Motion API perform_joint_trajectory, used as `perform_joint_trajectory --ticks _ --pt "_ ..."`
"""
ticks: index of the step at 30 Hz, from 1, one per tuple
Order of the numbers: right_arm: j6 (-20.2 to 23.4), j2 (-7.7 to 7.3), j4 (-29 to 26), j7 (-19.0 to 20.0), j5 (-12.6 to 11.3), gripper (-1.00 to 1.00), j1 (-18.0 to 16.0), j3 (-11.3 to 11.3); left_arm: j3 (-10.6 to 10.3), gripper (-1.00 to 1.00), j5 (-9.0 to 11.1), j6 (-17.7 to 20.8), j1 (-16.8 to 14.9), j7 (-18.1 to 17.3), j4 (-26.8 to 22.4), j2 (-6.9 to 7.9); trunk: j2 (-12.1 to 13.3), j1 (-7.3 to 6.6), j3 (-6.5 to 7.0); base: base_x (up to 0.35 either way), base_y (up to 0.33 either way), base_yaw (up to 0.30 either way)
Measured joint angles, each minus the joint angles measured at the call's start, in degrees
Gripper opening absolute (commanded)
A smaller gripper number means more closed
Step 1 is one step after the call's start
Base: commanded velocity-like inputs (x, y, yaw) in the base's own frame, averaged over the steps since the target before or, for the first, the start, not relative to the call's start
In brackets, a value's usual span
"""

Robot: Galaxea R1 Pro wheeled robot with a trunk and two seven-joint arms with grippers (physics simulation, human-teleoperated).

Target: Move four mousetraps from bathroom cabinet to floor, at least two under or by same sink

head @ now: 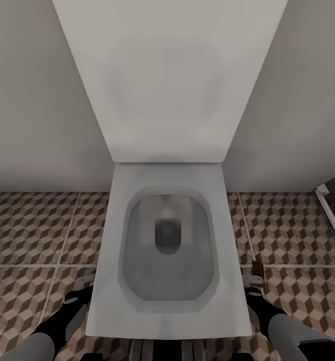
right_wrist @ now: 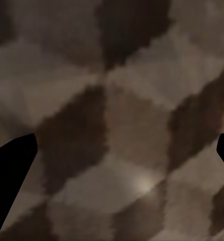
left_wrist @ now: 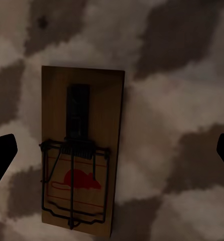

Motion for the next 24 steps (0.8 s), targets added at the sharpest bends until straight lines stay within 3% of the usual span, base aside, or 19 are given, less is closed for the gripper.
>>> perform_joint_trajectory --ticks 24 --pt "0.0 0.00 0.0 0.0 0.0 1.00 0.0 0.0 0.0 1.00 0.0 0.0 0.0 0.0 -0.6 0.01 0.0 0.00 0.00 0.000 0.000 0.000"
